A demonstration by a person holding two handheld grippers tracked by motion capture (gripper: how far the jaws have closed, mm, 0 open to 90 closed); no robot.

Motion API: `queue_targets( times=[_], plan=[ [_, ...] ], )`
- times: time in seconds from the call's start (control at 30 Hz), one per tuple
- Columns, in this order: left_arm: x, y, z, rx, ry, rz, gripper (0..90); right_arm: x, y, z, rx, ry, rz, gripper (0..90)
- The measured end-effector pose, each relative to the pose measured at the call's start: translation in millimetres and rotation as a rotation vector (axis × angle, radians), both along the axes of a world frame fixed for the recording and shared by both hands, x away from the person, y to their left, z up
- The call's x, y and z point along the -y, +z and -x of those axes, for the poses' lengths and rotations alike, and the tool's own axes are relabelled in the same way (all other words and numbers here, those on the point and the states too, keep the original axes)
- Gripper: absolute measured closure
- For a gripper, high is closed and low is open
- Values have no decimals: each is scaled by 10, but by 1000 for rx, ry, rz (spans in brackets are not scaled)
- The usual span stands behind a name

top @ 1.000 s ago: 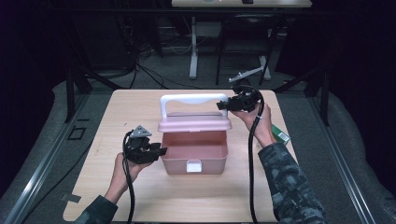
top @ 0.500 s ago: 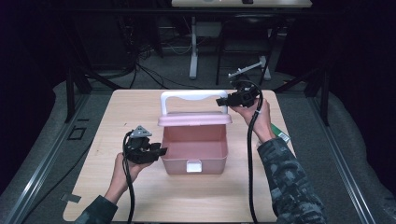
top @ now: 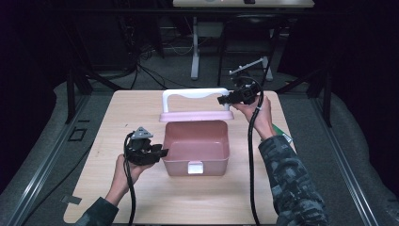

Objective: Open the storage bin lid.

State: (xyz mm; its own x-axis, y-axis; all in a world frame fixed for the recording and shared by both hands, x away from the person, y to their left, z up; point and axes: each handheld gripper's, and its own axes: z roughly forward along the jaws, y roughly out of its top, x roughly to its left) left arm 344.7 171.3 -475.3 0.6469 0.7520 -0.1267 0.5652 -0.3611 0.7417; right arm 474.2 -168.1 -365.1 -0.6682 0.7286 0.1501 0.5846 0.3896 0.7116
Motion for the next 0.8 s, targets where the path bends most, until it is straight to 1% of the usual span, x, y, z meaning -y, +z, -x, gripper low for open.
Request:
queue_targets(
  times=[0.03, 0.23, 0.53, 0.67, 0.8],
  plan=[
    [1, 0, 1, 0, 1, 0, 638, -4, 2, -11, 4, 1, 2, 670],
    [2, 0, 2, 1, 0, 0, 639, 0, 8, -83, -14, -2, -5, 665],
    [6, 0, 5, 2, 4, 0, 639, -13, 26, -178, -25, 3, 11, 656],
    [6, 1, 5, 2, 3, -2, 638, -18, 38, -221, -37, 2, 17, 654],
    [6, 1, 5, 2, 3, -1, 638, -14, 34, -279, -45, 0, 10, 653]
  ],
)
